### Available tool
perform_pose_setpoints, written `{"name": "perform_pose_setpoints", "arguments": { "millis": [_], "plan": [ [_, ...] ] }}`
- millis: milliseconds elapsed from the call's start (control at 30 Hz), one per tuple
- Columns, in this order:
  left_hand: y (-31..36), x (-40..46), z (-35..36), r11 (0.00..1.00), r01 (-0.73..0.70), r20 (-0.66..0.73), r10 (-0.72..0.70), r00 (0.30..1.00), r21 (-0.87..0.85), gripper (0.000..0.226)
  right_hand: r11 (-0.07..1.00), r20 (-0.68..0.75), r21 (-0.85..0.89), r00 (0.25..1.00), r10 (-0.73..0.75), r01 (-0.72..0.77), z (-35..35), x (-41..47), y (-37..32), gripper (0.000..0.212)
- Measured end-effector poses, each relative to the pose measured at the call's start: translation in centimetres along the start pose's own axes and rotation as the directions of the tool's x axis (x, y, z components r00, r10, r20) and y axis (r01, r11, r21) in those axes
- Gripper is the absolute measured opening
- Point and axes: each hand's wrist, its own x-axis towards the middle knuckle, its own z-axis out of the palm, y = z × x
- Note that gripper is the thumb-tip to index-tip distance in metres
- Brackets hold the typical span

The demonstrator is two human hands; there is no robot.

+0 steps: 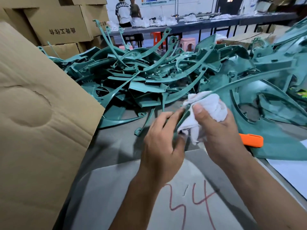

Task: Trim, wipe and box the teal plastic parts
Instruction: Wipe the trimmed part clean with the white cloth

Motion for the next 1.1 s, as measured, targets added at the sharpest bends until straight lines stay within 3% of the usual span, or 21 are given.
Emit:
{"name": "perform_pose_setpoints", "arguments": {
  "millis": [67,167,233,300,367,433,567,633,700,767,833,900,933,967,1100],
  "plan": [
    [-0.3,0.0,-0.6,0.936,0.111,0.048,-0.101,0.994,-0.335,0.049,0.975,-0.029,0.180,0.990,0.138,-0.131,-0.7,0.3,-0.4,0.037],
    [-0.4,0.2,-1.3,0.623,0.421,0.174,-0.418,0.891,-0.659,0.054,0.880,0.052,0.415,0.972,0.229,-0.230,-1.6,0.6,-1.0,0.022],
    [-0.5,0.3,-1.9,0.476,0.567,0.339,-0.483,0.808,-0.672,0.052,0.842,0.125,0.504,0.981,0.146,-0.189,-1.6,0.6,-1.4,0.021],
    [-0.7,0.3,-2.1,0.422,0.628,0.472,-0.421,0.775,-0.655,0.045,0.829,0.201,0.526,0.975,0.095,-0.189,-1.0,0.4,-1.6,0.037],
    [-0.9,0.1,-2.1,0.363,0.644,0.530,-0.369,0.763,-0.673,0.037,0.860,0.222,0.470,0.969,0.104,-0.200,-0.7,0.5,-1.6,0.050],
    [-1.1,0.3,-2.3,0.323,0.644,0.527,-0.382,0.759,-0.693,0.034,0.904,0.144,0.371,0.975,0.169,-0.211,-1.0,0.9,-1.6,0.043],
    [-2.3,0.4,-2.7,0.354,0.518,0.390,-0.374,0.841,-0.779,0.028,0.886,-0.223,0.395,0.910,0.349,-0.243,-1.9,2.1,-1.1,0.035],
    [-2.6,0.4,-2.8,0.428,0.392,0.228,-0.385,0.894,-0.815,0.022,0.895,-0.313,0.363,0.871,0.378,-0.258,-2.1,2.3,-0.6,0.046],
    [-2.8,0.5,-2.9,0.615,0.223,-0.013,-0.356,0.935,-0.756,0.009,0.912,-0.230,0.251,0.895,0.382,-0.325,-1.9,2.0,-0.3,0.050],
    [-3.3,0.4,-2.8,0.791,0.114,-0.192,-0.281,0.940,-0.602,0.004,0.934,-0.032,0.013,0.934,0.357,-0.357,-1.7,1.3,0.1,0.043],
    [-3.2,0.2,-2.6,0.860,0.085,-0.273,-0.251,0.929,-0.504,0.007,0.923,0.161,-0.318,0.946,0.280,-0.219,-1.5,0.6,0.6,0.023],
    [-2.8,0.1,-2.4,0.877,0.097,-0.277,-0.251,0.927,-0.471,0.010,0.819,0.187,-0.573,0.969,0.158,-0.023,-1.5,0.6,1.1,0.018],
    [-2.7,0.3,-2.4,0.873,0.120,-0.265,-0.271,0.925,-0.473,0.012,0.803,0.163,-0.595,0.981,0.104,0.013,-1.5,0.5,1.2,0.012],
    [-2.6,0.4,-2.5,0.858,0.143,-0.248,-0.296,0.922,-0.494,0.013,0.830,0.129,-0.558,0.989,0.065,0.018,-1.4,0.5,1.1,0.007],
    [-3.3,0.8,-4.0,0.767,0.203,-0.071,-0.308,0.949,-0.609,0.012,0.932,0.004,-0.359,0.999,0.052,-0.047,-1.2,0.3,1.0,0.026]
  ]
}}
